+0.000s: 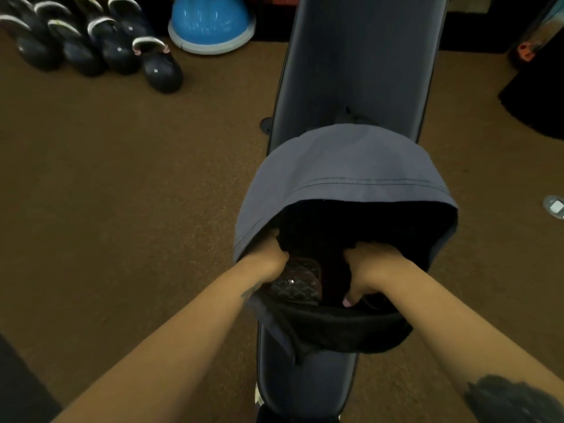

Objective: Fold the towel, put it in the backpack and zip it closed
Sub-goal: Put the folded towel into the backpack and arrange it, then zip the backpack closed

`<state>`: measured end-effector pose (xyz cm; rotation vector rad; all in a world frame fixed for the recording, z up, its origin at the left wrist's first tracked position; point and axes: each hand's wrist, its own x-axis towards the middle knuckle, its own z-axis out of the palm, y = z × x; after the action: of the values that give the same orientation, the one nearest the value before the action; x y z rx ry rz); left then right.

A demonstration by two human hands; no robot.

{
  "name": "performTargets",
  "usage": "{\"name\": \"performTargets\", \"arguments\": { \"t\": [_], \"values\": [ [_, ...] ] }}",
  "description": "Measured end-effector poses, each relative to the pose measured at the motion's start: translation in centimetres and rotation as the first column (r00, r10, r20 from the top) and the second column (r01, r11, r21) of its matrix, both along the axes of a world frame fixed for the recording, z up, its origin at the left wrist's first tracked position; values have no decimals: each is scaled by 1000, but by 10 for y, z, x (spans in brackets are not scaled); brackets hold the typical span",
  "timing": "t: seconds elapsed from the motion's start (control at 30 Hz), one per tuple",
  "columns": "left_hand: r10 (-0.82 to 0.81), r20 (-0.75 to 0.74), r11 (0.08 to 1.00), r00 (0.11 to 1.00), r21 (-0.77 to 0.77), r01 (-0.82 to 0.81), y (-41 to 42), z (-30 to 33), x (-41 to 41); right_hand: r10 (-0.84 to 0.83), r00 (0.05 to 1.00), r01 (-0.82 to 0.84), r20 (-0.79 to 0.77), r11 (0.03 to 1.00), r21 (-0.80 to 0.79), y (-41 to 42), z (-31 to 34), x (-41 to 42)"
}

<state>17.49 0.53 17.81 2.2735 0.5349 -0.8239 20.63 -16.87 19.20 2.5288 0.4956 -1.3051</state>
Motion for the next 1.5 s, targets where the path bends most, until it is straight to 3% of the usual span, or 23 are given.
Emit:
{"name": "performTargets", "arguments": {
  "t": [0.1, 0.33, 0.8, 1.0, 1.2, 1.3, 1.37, 1.4, 1.43, 1.5],
  "values": [
    [-32, -11, 999, 999, 29, 32, -2, 1, -1, 56, 995, -54, 86, 998, -25, -12, -1, -16],
    [-42, -17, 998, 999, 41, 43, -2, -1, -5, -124, 971, 97, 206, 986, 137, -19, -2, -22],
    [-82, 51, 996, 995, 34, 80, -3, -2, -17, -255, 939, 174, 230, 931, 322, -16, -15, -17],
    [-81, 284, 993, 956, -59, 102, 1, 15, -42, -297, 937, 211, 185, 901, 380, -29, -12, -31],
    [217, 543, 965, 811, -244, -95, 4, 35, -81, -415, 897, 276, 153, 796, 539, -43, 12, -46],
    [495, 600, 869, 628, -359, -341, 12, 40, -102, -566, 780, 213, 267, 640, 738, -53, 34, -59],
    [623, 585, 774, 519, -367, -516, 22, 33, -110, -735, 629, 241, 254, 495, 835, -66, 45, -71],
    [672, 542, 727, 505, -350, -591, 27, 27, -114, -821, 535, 296, 198, 401, 867, -74, 46, -77],
    [736, 451, 666, 505, -345, -661, 30, 21, -117, -891, 435, 359, 131, 305, 882, -82, 44, -83],
    [828, 123, 548, 547, -384, -743, 30, 8, -126, -966, 258, 476, 30, 154, 866, -96, 36, -93]
  ]
}}
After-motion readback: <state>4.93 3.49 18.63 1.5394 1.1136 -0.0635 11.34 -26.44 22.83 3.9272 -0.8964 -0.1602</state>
